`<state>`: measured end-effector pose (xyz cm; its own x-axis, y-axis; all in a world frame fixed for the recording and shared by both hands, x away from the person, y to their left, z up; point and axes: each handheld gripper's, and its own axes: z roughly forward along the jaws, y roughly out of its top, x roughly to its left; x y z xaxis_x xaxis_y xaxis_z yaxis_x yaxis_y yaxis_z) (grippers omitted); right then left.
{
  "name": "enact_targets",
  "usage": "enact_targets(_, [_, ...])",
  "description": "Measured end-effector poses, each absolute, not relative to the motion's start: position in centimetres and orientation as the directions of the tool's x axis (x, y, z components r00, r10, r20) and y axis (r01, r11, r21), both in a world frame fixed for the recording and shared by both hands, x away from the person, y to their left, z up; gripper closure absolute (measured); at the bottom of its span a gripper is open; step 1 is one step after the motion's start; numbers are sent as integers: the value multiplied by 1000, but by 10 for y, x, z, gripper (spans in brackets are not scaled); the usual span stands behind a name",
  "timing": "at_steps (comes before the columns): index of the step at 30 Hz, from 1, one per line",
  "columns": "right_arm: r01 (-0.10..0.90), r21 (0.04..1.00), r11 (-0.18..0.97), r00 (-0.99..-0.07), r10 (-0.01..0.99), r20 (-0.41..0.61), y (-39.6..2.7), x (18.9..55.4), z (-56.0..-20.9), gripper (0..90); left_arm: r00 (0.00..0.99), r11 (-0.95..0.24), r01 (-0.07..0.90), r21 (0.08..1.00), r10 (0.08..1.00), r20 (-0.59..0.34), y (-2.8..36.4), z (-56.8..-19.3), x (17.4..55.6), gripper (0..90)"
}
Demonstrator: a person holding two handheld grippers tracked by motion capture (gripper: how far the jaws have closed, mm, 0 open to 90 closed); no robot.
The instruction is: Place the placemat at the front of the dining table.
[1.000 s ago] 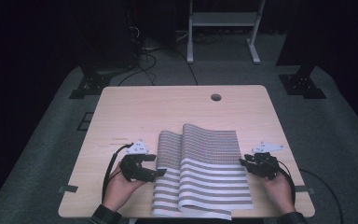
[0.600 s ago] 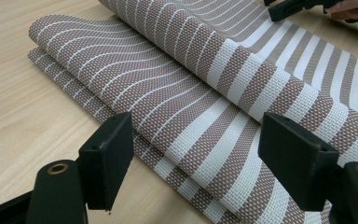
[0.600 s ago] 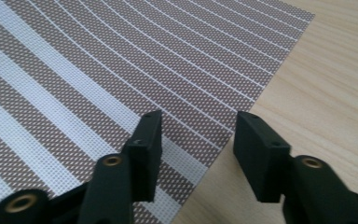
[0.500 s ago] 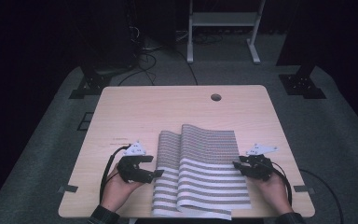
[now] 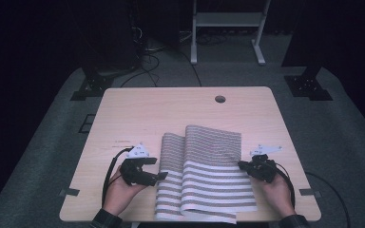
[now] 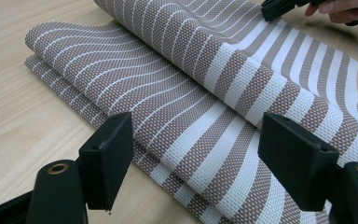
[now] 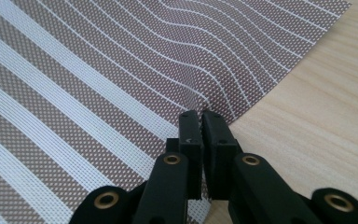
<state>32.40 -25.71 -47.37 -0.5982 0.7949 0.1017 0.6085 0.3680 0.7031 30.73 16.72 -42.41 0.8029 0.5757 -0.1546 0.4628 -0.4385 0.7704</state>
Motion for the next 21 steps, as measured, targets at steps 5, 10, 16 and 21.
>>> enact_targets(5, [608,712,351,-600,790,123,-258,323,-466,871,808,-438,453,776,569,-151,164,-422,308,259])
enact_targets(10, [593,728,343,-623,769,144,-252,320,-461,872,817,-439,445,781,555,-154,157,-421,307,259])
enact_targets(16, [560,755,343,-656,739,151,-239,317,-453,872,831,-449,431,782,536,-150,149,-419,306,259])
enact_targets(21, [544,777,318,-678,712,183,-231,316,-444,874,842,-450,418,789,519,-150,143,-418,306,259])
